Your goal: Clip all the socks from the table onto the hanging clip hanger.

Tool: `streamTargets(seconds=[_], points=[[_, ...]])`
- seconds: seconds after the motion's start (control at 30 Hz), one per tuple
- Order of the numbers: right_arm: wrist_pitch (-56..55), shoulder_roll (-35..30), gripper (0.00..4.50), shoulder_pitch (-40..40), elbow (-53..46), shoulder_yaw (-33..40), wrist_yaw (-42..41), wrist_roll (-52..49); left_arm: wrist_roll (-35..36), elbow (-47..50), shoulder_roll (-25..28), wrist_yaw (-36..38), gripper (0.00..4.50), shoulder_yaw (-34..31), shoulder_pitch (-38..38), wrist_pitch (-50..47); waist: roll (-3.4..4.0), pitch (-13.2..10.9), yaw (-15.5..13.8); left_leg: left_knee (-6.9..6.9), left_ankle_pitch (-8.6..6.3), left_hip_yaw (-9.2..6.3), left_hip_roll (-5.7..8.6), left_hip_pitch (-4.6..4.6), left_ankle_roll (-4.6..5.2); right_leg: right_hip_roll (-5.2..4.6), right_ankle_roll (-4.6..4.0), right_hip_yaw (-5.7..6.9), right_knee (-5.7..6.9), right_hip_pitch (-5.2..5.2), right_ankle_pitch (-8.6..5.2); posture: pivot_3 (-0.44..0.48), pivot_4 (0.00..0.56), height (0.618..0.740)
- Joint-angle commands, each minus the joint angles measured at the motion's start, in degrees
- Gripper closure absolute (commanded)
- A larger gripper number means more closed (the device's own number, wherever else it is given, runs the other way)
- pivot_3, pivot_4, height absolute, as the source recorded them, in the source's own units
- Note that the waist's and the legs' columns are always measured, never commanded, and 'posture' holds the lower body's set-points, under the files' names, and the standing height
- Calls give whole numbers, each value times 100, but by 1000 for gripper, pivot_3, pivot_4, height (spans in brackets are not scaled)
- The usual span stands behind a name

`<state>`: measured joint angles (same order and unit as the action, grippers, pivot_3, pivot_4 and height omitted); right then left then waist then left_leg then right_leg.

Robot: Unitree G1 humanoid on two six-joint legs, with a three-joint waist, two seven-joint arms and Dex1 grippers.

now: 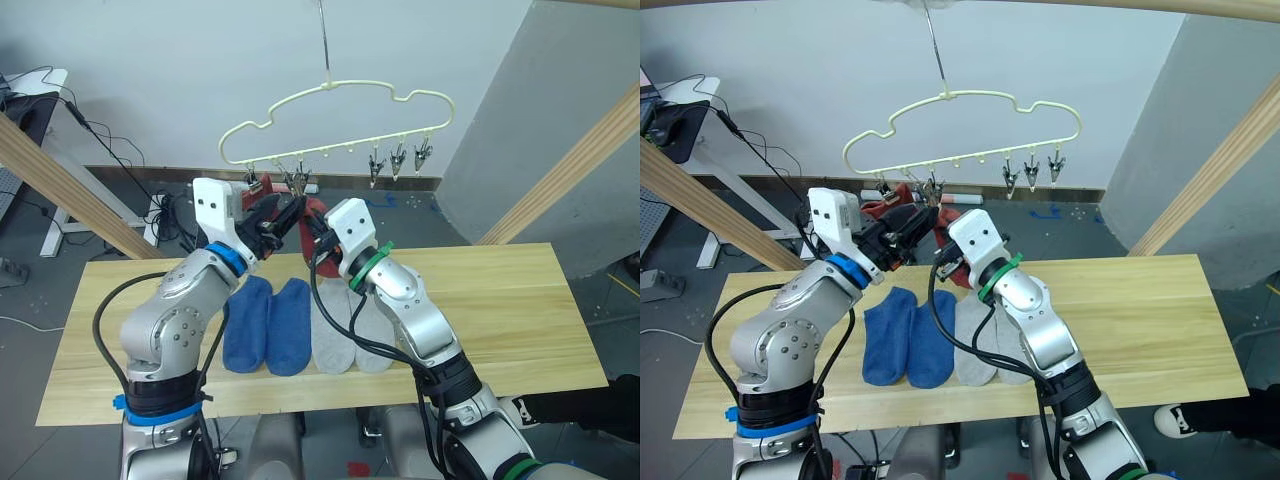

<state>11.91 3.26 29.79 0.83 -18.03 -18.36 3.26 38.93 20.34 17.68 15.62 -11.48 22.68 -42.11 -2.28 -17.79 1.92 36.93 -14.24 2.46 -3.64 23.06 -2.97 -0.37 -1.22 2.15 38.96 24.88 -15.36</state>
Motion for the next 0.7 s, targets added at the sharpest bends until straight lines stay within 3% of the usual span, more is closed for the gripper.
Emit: streamTargets(seconds=[0.03,0.1,0.33,0.43,0.7], points=[[41,-24,2595,-60,-189,-58,-74,-25,-157,329,75,109,1471,114,-88,269,0,0,-2,0,0,0,0,0,0,0,0,0,0,0,0,-78,296,740],[104,-94,1923,-95,-253,-83,-118,8,-267,352,97,144,1471,169,-150,393,0,0,-1,0,0,1,0,0,0,0,-1,-1,0,0,0,-81,295,740],[438,-555,1923,-411,-889,-108,-341,21,-891,412,92,210,1471,485,-422,1075,0,1,-1,0,0,1,0,0,0,-1,-1,-1,-1,0,1,-94,298,740],[690,-1041,1923,-707,-1629,-10,-604,-45,-1482,300,51,218,1471,789,-500,1749,0,1,-5,0,0,1,0,0,0,0,-1,-1,0,1,0,-94,298,740],[1492,-1841,1923,-1061,-3147,503,-1075,-612,-2228,-353,-548,89,1471,1275,-301,2705,-1,1,22,2,-4,2,2,0,7,0,25,-1,0,-1,-14,-143,307,740]])
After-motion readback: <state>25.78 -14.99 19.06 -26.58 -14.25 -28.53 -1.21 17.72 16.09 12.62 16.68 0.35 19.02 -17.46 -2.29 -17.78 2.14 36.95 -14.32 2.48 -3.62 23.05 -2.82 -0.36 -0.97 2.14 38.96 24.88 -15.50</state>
